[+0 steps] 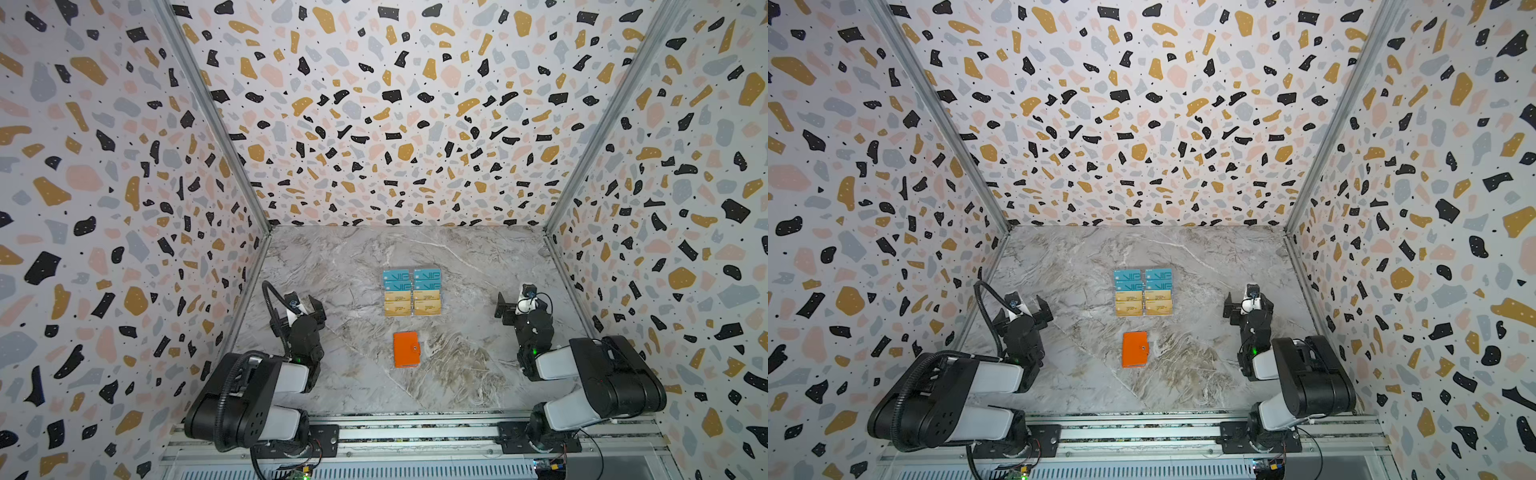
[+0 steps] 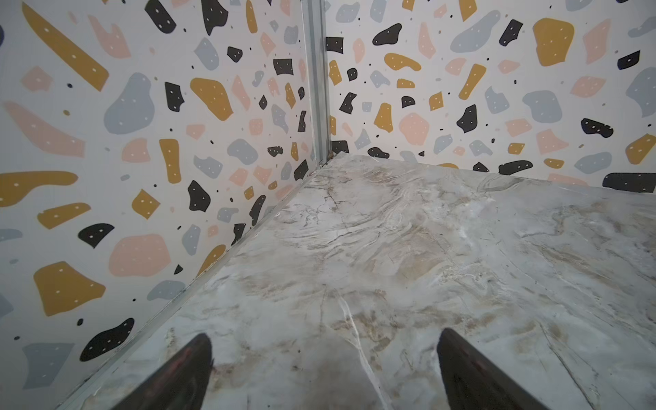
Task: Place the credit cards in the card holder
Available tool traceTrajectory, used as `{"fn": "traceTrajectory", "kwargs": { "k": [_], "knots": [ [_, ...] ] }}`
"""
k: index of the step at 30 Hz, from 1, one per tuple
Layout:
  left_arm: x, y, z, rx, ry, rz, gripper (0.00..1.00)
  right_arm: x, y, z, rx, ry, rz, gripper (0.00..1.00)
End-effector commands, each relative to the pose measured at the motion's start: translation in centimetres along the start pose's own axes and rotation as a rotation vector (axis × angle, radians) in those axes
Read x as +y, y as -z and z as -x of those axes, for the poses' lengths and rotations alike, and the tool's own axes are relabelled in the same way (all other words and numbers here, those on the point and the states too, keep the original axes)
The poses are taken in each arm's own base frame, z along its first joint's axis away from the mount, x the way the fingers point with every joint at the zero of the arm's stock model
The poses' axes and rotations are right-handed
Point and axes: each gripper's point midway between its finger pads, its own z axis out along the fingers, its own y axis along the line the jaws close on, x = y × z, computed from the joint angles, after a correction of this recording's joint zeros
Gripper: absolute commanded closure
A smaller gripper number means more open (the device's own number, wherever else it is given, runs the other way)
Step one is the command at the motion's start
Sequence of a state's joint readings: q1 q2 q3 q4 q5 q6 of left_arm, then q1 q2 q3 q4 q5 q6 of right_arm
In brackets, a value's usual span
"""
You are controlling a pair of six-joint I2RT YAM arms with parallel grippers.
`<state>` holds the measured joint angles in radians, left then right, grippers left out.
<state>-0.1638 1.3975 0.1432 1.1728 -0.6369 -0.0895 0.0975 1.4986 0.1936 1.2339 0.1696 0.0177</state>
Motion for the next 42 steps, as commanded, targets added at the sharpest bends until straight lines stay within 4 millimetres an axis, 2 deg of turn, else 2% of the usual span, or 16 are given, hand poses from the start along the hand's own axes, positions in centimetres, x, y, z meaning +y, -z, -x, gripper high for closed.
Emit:
{"fn": "traceTrajectory", "kwargs": {
  "k": [1, 32, 36, 42],
  "knots": [
    [0.2, 0.0, 1.4, -0.05, 0.032, 0.004, 0.0, 0.0, -0.1, 1.1, -0.029, -0.004, -0.004, 0.01],
    [0.2, 0.1, 1.4, -0.053, 0.033, 0.002, 0.0, -0.1, 0.0, 1.1, -0.033, -0.01, -0.003, 0.01],
    [1.1, 0.2, 1.7, -0.055, 0.061, 0.05, 0.0, -1.3, 0.7, 1.2, -0.053, -0.048, -0.054, 0.0],
    [0.2, -0.1, 2.1, -0.046, 0.034, 0.014, 0.0, -0.8, 0.6, 1.8, -0.056, -0.029, -0.028, 0.0]
  ]
}}
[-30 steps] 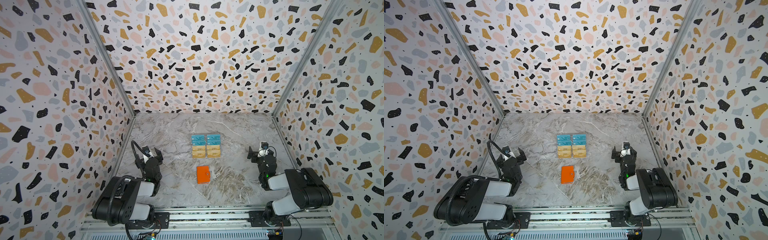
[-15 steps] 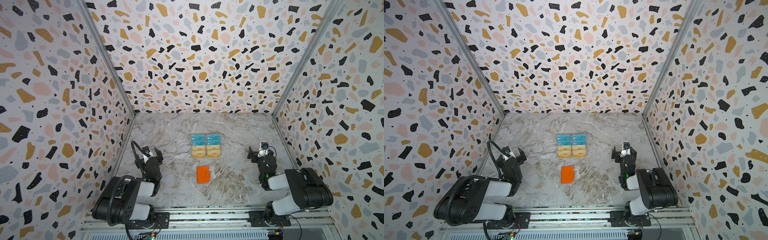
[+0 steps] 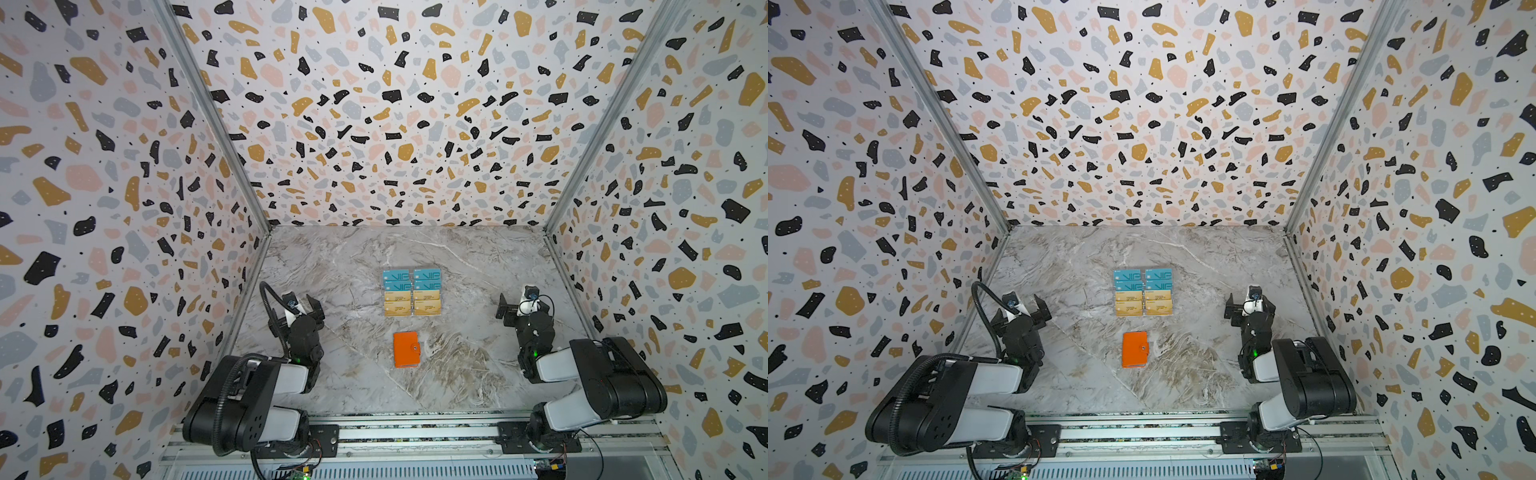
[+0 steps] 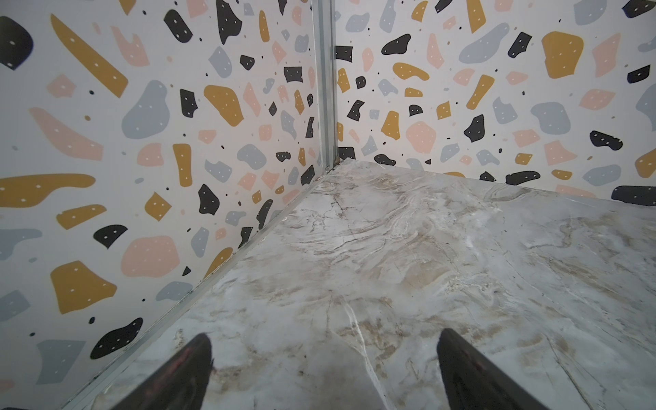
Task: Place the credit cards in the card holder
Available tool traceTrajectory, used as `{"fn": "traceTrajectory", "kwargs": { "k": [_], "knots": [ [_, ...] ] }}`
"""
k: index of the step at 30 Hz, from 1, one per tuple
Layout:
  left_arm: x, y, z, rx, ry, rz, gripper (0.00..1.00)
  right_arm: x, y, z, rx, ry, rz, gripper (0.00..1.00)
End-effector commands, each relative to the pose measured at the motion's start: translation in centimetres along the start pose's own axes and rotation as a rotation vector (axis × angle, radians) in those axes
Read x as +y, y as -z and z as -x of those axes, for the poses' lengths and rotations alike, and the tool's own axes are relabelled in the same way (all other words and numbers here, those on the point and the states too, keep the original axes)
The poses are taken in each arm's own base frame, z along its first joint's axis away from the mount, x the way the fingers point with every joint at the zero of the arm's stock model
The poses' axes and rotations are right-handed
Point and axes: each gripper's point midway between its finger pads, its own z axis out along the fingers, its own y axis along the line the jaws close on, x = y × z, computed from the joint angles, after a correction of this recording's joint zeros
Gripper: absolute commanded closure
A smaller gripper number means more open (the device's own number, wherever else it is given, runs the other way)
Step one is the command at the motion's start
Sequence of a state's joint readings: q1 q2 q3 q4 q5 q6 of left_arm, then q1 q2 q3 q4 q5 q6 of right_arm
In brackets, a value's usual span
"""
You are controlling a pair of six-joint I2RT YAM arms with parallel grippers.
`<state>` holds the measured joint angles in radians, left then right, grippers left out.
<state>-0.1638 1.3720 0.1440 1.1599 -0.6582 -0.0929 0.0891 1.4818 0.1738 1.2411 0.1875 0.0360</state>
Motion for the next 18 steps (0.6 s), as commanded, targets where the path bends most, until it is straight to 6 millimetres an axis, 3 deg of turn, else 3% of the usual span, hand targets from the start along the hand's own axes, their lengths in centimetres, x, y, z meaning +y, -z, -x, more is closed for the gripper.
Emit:
{"fn": "traceTrajectory", "kwargs": {
  "k": [1, 5, 8, 11, 14, 18],
  "knots": [
    [0.0, -0.4, 1.7, -0.025, 0.024, 0.021, 0.0, -0.1, 0.2, 2.3, -0.046, -0.008, -0.002, 0.0],
    [-0.6, -2.2, 3.5, 0.056, -0.025, 0.079, 0.0, -0.5, 0.0, 4.1, -0.035, -0.013, -0.027, 0.0],
    [-0.4, -2.2, 5.4, 0.087, 0.016, 0.103, 0.0, 0.3, 0.3, 6.2, -0.05, -0.023, 0.005, 0.01],
    [0.5, -1.3, 7.7, 0.144, 0.124, 0.154, 0.02, 2.4, 1.0, 8.6, -0.013, -0.084, 0.095, 0.04],
    [0.4, -0.2, 9.2, 0.24, 0.18, 0.137, 0.15, 4.8, 1.6, 10.4, 0.107, -0.141, 0.174, 0.12],
    [-3.1, 1.7, 8.3, 0.422, 0.186, -0.045, 0.2, 9.8, 3.7, 10.5, 0.262, -0.113, 0.364, 0.16]
  ]
}}
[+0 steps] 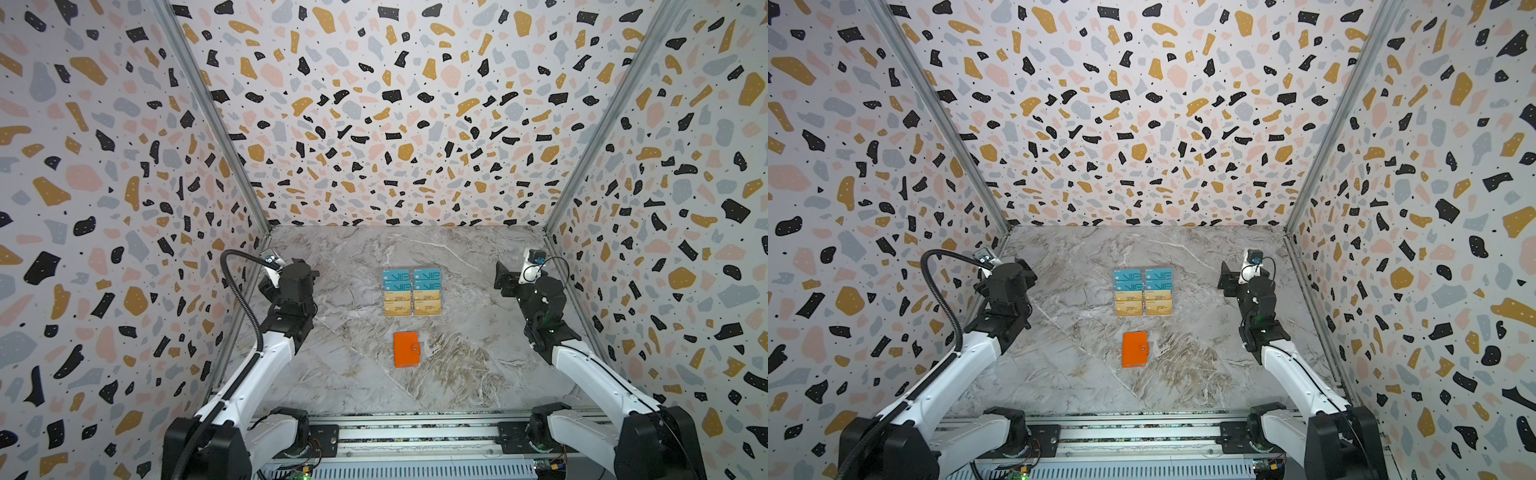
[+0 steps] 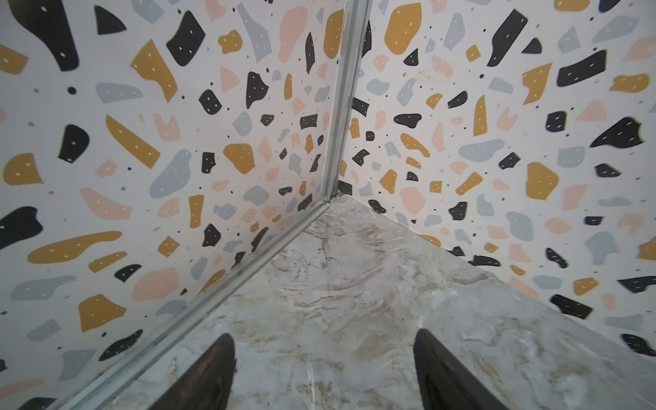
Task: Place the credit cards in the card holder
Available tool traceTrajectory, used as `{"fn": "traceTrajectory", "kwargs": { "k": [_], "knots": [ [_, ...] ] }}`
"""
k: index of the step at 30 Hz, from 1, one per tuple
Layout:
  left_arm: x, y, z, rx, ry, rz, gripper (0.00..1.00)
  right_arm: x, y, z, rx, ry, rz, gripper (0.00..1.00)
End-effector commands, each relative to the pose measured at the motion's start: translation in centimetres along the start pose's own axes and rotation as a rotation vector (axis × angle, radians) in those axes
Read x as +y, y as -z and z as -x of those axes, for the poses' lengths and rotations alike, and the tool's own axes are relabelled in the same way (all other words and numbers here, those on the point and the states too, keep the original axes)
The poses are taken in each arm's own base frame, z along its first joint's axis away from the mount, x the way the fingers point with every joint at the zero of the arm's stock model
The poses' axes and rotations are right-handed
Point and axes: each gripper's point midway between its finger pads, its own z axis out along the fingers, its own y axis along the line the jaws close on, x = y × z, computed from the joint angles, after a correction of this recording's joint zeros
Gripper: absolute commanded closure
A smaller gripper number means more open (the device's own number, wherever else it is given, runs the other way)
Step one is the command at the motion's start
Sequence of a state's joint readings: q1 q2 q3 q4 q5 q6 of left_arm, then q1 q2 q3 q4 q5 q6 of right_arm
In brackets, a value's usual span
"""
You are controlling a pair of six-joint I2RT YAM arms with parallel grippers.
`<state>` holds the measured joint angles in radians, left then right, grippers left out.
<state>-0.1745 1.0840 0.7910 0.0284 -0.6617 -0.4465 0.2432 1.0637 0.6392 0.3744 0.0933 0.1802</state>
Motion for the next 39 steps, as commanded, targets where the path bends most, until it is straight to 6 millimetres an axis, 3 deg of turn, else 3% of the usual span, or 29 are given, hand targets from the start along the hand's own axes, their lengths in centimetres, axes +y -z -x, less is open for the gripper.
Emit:
{"fn": "traceTrajectory", "kwargs": {
  "k": [1, 6, 12, 17, 21, 23, 27, 33, 39],
  "knots": [
    [-0.9, 2.1, -6.5, 0.325, -0.058, -0.079, 0.2, 4.0, 1.8, -5.0, 0.313, -0.024, 0.143, 0.18],
    [-4.7, 6.0, -8.5, 0.406, -0.165, -0.214, 0.24, 9.2, 4.6, -5.6, 0.44, -0.058, 0.322, 0.24],
    [-9.3, 10.5, -11.6, 0.465, -0.358, -0.361, 0.25, 14.9, 7.3, -10.2, 0.651, -0.115, 0.497, 0.4],
    [-11.5, 12.9, -13.4, 0.474, -0.338, -0.471, 0.25, 19.3, 8.9, -13.8, 0.744, -0.134, 0.586, 0.41],
    [-11.0, 13.1, -16.9, 0.592, -0.362, -0.427, 0.32, 21.1, 9.1, -17.7, 0.873, -0.158, 0.592, 0.43],
    [-11.6, 14.0, -19.5, 0.682, -0.344, -0.473, 0.41, 22.2, 9.5, -19.3, 0.923, -0.158, 0.603, 0.47],
    [-12.4, 15.8, -23.5, 0.801, -0.225, -0.605, 0.45, 23.5, 10.1, -21.8, 0.986, -0.158, 0.617, 0.49],
    [-13.0, 17.5, -25.7, 0.892, -0.178, -0.709, 0.47, 23.7, 9.5, -23.6, 1.009, -0.141, 0.614, 0.6],
    [-14.1, 17.9, -27.2, 0.944, -0.167, -0.768, 0.47, 23.1, 8.3, -24.7, 1.024, -0.114, 0.565, 0.65]
  ]
}}
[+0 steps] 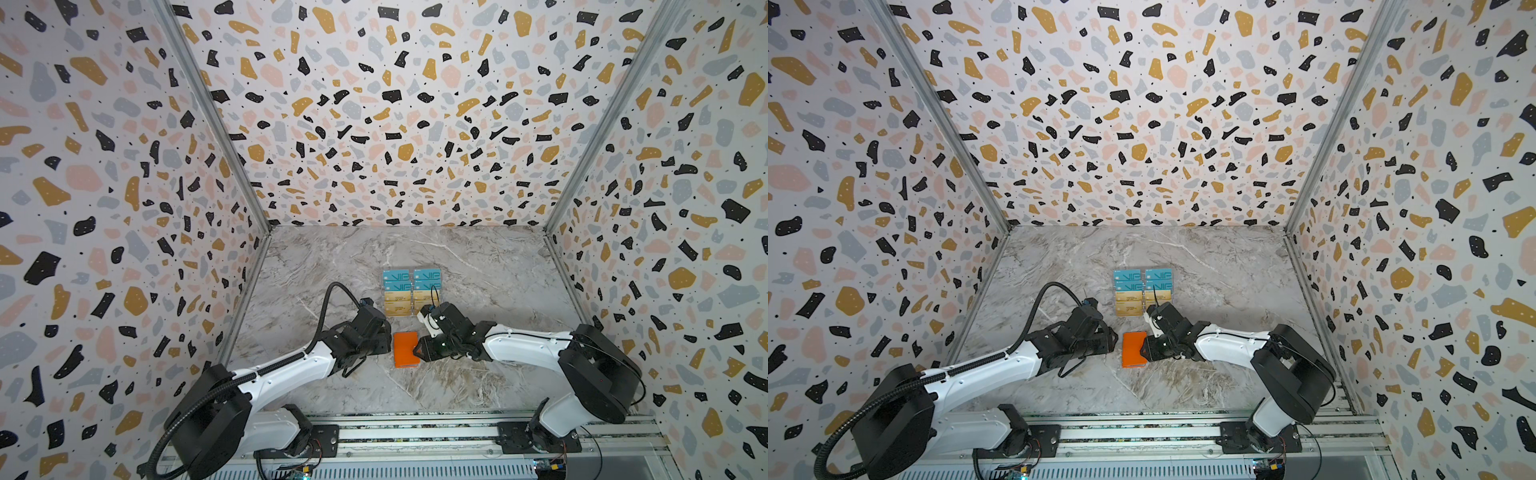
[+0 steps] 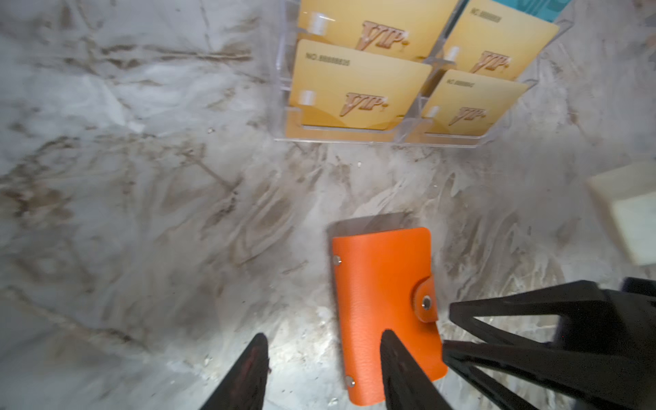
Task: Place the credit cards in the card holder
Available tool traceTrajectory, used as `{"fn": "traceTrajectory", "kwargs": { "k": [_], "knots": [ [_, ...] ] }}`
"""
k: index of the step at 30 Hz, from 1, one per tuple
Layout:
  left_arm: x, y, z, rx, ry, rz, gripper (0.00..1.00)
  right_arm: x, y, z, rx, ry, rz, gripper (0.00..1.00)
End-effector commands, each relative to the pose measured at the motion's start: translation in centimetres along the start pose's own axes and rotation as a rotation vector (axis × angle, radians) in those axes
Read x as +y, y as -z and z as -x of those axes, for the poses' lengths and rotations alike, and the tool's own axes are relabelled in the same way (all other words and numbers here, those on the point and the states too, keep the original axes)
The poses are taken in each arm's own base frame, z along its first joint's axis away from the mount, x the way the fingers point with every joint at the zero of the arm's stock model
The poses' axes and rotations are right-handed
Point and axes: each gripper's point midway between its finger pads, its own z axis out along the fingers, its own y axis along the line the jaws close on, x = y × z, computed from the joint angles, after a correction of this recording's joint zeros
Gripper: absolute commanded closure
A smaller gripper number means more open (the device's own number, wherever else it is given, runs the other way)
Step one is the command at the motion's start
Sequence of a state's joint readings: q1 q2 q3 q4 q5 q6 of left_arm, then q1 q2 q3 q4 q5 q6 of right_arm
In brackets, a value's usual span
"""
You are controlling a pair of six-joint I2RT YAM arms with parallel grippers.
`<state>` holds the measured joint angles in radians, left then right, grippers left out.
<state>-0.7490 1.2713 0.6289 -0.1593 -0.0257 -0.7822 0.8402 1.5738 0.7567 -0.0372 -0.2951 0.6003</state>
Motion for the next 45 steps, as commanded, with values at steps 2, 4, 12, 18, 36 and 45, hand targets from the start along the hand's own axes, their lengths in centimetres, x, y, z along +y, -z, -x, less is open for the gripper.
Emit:
{"fn": "traceTrajectory", "kwargs": {
  "k": [2, 4, 12, 18, 36, 45],
  "knots": [
    [-1.9, -1.2, 0.0, 0.023, 0.023, -0.115, 0.47, -0.2, 0.0, 1.7, -0.039, 0.006, -0.002, 0.66],
    [-2.1, -1.6, -0.2, 0.035, 0.033, -0.136, 0.47, -0.5, -0.3, 1.8, -0.034, 0.006, -0.005, 0.69],
    [-2.1, -2.5, -1.1, 0.072, 0.041, -0.17, 0.47, -2.0, -1.4, 0.4, 0.006, -0.002, -0.042, 0.72],
    [-0.8, -2.3, -0.8, 0.036, 0.077, -0.163, 0.46, -3.7, -2.0, -0.9, 0.039, -0.005, -0.111, 0.76],
    [-1.6, -3.7, -2.7, 0.088, 0.176, -0.31, 0.44, -5.4, -2.3, -2.9, 0.079, -0.092, -0.087, 0.84],
    [-3.3, -3.4, -2.4, 0.067, 0.217, -0.435, 0.45, -5.3, -2.3, -3.1, 0.081, -0.141, -0.029, 0.84]
  ]
}}
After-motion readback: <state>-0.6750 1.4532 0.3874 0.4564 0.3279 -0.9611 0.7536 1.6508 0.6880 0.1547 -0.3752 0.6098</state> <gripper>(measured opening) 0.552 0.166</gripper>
